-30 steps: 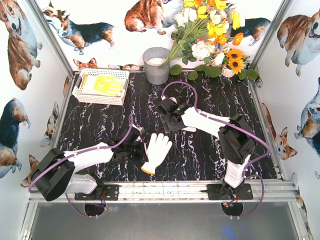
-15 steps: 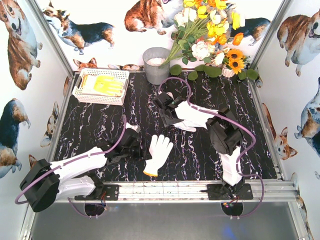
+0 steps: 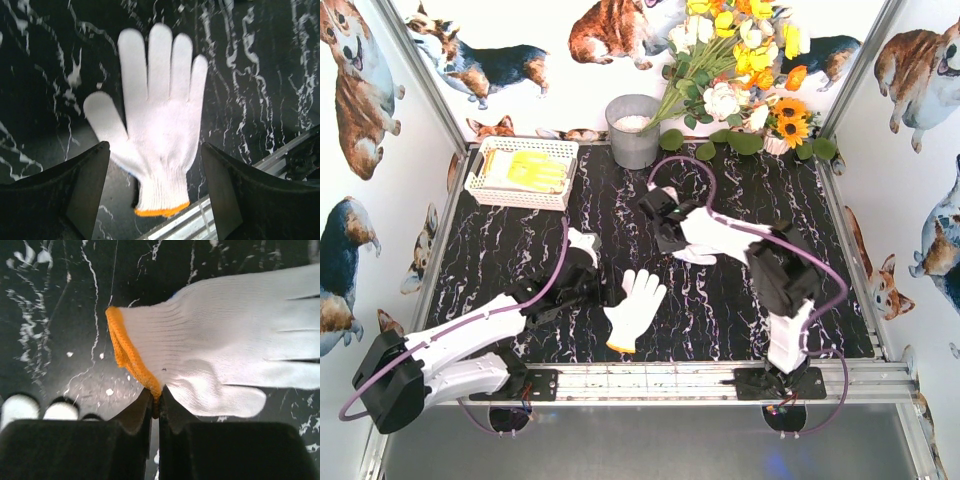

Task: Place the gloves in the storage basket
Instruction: Pick up the glove from the center of the board.

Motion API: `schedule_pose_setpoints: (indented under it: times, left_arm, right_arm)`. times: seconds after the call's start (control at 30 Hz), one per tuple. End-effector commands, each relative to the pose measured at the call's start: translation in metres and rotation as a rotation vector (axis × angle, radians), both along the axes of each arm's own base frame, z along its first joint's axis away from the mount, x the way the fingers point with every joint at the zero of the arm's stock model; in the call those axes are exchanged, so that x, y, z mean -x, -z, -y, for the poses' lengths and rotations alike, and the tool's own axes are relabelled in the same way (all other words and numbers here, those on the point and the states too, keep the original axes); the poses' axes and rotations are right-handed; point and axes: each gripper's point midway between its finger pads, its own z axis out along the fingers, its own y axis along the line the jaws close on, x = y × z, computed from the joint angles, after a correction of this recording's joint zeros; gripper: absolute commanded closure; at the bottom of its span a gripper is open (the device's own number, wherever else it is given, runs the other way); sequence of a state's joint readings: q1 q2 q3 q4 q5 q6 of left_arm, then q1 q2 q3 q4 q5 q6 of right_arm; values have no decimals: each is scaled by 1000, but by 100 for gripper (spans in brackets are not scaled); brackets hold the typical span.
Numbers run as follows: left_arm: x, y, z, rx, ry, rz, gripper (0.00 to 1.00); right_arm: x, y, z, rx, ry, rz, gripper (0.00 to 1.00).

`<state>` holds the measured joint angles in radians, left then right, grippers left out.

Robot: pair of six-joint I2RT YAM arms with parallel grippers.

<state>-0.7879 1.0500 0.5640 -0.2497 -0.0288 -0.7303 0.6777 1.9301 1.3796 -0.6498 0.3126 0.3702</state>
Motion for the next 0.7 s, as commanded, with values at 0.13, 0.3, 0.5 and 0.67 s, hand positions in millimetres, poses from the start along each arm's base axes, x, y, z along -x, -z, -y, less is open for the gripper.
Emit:
schedule_pose_setpoints:
  times: [0.13,0.3,0.5,0.67]
  left_arm:
    - [-50,-77,47,151,100,341,32]
    - [-64,-117,73,253,145,473,31]
    - [-66,-126,94,260,240,512,30]
    - [-67,-135,118,270,339,538,28]
  right_arm:
    - [6,-135,-9,-380,117,267,100]
    - [22,-173,-8,-553,155,339,100]
    - [34,-200,-8,-739,221,386,100]
    - [42,-215,-15,-859,255,361,100]
